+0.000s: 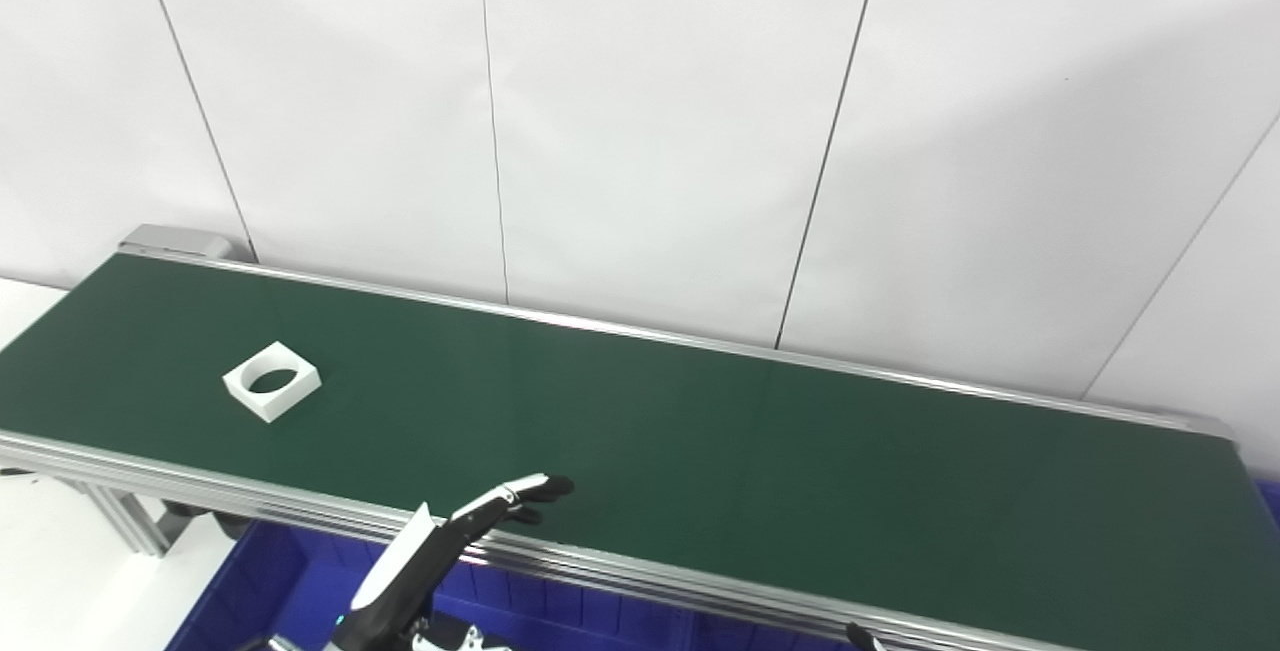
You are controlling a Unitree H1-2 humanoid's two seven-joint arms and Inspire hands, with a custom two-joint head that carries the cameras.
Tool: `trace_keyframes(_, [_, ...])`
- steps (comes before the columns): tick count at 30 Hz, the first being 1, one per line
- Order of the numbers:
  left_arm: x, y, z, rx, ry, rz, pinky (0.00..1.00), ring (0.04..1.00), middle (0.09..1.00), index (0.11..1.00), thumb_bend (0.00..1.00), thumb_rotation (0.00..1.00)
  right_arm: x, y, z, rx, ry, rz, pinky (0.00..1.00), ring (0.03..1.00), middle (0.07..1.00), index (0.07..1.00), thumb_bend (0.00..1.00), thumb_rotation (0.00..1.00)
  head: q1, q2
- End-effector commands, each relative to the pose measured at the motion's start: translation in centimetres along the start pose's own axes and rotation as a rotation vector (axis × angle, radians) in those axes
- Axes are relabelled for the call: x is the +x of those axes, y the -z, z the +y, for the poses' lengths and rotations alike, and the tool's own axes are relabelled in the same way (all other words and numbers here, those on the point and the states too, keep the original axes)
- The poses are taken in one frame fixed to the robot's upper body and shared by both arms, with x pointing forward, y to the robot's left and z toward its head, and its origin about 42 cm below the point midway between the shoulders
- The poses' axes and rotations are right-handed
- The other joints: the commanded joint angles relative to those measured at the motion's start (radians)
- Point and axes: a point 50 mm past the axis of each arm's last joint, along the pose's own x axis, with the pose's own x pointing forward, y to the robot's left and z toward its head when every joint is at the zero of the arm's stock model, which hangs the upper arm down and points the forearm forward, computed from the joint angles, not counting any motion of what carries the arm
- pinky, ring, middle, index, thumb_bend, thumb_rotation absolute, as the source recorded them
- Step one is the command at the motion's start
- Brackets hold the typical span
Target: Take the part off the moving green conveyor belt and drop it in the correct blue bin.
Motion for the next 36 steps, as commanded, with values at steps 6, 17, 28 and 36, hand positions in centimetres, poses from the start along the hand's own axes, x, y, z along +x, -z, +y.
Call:
trace_keyframes(6, [2.6,-1.5,2.3,0.072,-0.059,-0.110,0.76,0.846,0.875,0.845,1.00,0.43,0.4,-0.2,-0.8,-0.005,0.011,-0.093,1.00,0.998,0.976,0.946,0.92,0.02,0.036,-0.011])
trace_keyframes(17, [4.4,-3.4,3.4,0.142,-0.096,-0.106,0.84,0.911,0.931,0.891,0.96,0.47,0.4,-0.2,-0.9,0.006,0.013,-0.097,1.00,0.998,0.975,0.948,0.93,0.00,0.032,-0.011])
trace_keyframes(28, [6.2,-4.1,4.7,0.258,-0.135,-0.048,0.94,0.974,0.988,0.940,0.88,0.53,0.5,-0.1,-0.8,-0.009,0.012,-0.117,0.98,0.974,0.958,0.934,0.94,0.02,0.016,-0.009])
trace_keyframes(36, [7.7,-3.3,5.5,0.392,-0.130,-0.003,0.90,0.957,0.990,0.946,0.87,0.55,0.5,-0.2,-0.8,-0.007,0.014,-0.108,0.96,0.970,0.951,0.923,0.96,0.08,0.000,-0.007])
